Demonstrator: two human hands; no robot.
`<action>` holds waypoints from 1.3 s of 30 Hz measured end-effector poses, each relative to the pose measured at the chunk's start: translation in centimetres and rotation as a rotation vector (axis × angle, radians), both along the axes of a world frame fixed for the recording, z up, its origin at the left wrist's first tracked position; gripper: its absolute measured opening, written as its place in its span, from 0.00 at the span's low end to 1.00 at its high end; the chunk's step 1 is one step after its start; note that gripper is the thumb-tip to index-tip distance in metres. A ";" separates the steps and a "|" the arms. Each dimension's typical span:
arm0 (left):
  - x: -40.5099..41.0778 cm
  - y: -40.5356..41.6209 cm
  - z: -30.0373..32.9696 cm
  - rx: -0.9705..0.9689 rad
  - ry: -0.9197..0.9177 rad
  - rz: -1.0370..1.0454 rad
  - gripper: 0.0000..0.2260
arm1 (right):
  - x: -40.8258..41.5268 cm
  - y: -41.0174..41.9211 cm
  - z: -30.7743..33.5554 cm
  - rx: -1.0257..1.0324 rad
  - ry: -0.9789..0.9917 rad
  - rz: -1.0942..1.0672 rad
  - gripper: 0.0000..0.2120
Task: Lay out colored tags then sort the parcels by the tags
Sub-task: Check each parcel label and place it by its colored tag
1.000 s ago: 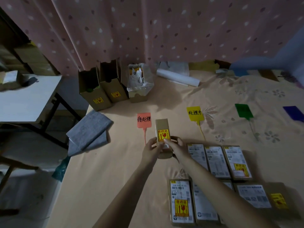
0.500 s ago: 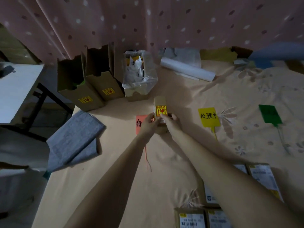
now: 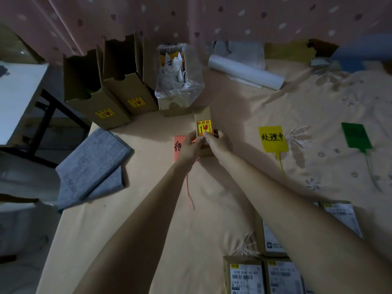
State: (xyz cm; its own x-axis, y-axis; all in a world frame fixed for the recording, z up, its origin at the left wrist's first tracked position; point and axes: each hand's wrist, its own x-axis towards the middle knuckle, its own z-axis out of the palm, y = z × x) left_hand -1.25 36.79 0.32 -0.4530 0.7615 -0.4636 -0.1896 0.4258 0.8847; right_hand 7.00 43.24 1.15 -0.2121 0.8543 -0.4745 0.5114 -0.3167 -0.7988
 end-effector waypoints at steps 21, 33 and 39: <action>2.5 -5.9 6.4 -0.014 0.237 0.037 0.25 | 9.7 -4.8 6.7 0.096 -0.081 0.044 0.30; 12.0 -12.5 7.8 -0.008 0.203 -0.063 0.20 | 20.1 -10.4 10.1 0.119 -0.057 0.027 0.27; 17.1 -13.5 5.7 -0.094 0.156 -0.148 0.21 | 24.1 -12.1 8.8 0.074 -0.186 0.058 0.28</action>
